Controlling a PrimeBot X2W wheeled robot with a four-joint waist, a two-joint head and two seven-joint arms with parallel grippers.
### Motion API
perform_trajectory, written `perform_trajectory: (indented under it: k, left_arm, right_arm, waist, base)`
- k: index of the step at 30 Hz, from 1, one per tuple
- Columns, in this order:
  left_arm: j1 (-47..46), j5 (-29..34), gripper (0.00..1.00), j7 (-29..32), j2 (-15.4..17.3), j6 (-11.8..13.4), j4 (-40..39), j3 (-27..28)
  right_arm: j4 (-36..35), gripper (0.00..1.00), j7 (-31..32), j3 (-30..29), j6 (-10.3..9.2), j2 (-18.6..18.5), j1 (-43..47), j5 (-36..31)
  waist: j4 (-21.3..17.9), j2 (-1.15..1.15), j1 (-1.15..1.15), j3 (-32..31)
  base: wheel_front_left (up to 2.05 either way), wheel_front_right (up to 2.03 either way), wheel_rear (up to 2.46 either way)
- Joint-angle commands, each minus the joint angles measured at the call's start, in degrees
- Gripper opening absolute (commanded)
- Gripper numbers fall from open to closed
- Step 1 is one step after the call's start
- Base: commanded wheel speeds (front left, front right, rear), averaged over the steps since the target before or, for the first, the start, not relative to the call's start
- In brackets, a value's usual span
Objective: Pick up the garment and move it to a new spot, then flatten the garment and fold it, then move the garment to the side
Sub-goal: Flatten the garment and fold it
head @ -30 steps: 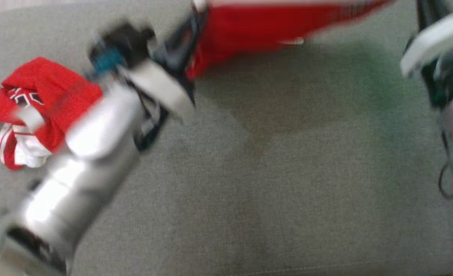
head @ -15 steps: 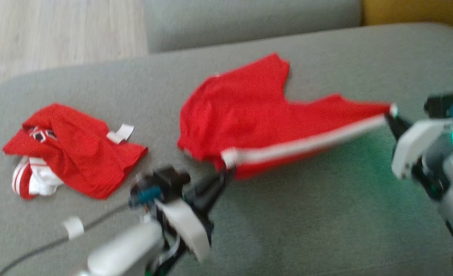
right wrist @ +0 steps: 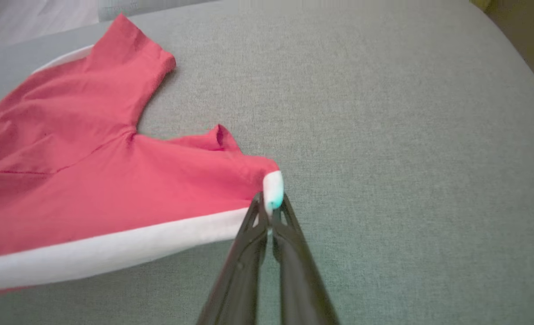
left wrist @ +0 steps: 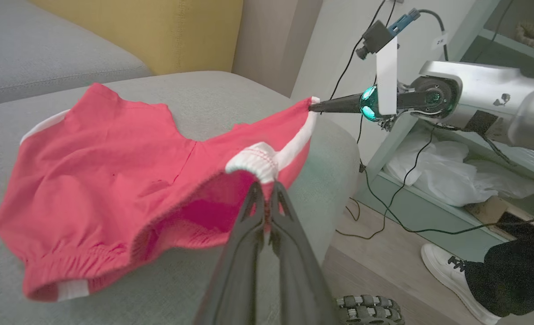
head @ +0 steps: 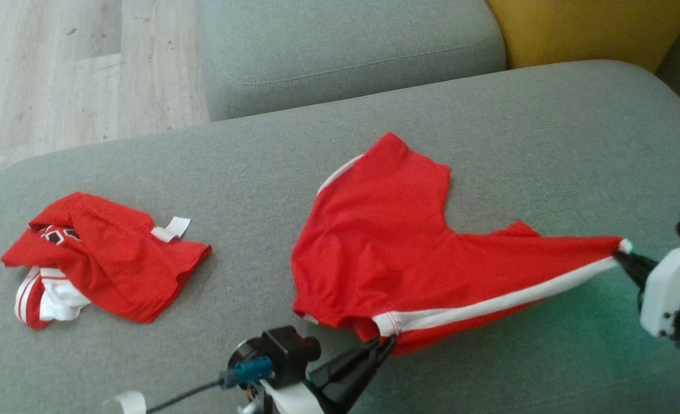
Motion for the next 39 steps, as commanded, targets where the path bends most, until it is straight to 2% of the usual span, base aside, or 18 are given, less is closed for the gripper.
perform_trajectory:
  k: [1,5,9,15,20,27,28,39]
  left_arm:
    - [-1.91,-0.19,0.00,-0.21,1.33,0.50,-2.04,2.15]
    - [-2.78,0.52,0.00,-1.06,0.78,1.54,-2.71,3.03]
    - [-4.02,0.57,0.00,-2.26,-0.25,2.46,-1.64,4.69]
    - [-7.23,1.08,0.00,-4.02,-2.02,2.81,1.33,7.06]
    - [-9.68,2.02,0.00,-5.07,-3.42,1.74,4.69,7.38]
    - [-11.90,2.66,0.00,-5.53,-5.73,-0.07,7.89,6.60]
    - [-11.90,2.66,0.00,-5.53,-5.73,-0.07,7.89,6.60]
    - [-13.84,3.85,0.00,-6.53,-8.93,-1.85,12.00,4.97]
  right_arm:
    - [-2.51,0.00,0.07,-1.24,-0.04,-2.44,-1.09,-0.13]
    - [-7.92,0.00,0.94,-5.80,-0.04,-1.47,-0.02,-3.08]
    - [-11.65,0.00,0.81,-9.16,-0.04,1.16,-1.59,-7.86]
    - [-12.39,0.00,0.61,-11.74,-0.04,5.90,-8.19,-13.92]
    - [-7.87,0.00,-0.88,-9.60,-0.04,8.48,-16.07,-18.47]
    - [2.31,0.00,-4.64,-4.47,-0.04,10.35,-26.65,-22.51]
    - [2.31,0.00,-4.64,-4.47,-0.04,10.35,-26.65,-22.51]
    - [19.95,0.00,-10.80,1.58,-0.04,12.39,-36.86,-26.45]
  waist:
    - [0.10,0.00,0.01,0.10]
    - [0.75,0.00,0.01,0.94]
    - [1.99,0.00,0.01,2.75]
    - [5.54,0.00,0.01,8.73]
    - [8.96,0.00,0.01,12.68]
    - [14.61,0.00,0.01,16.86]
    - [14.61,0.00,0.01,16.86]
    - [20.90,0.00,0.01,20.14]
  base:
    - [0.00,0.00,0.00]
    - [0.00,0.00,0.00]
    - [0.00,0.00,0.00]
    - [0.00,0.00,0.00]
    - [0.00,0.00,0.00]
    - [0.00,0.00,0.00]
    - [0.00,0.00,0.00]
    - [0.00,0.00,0.00]
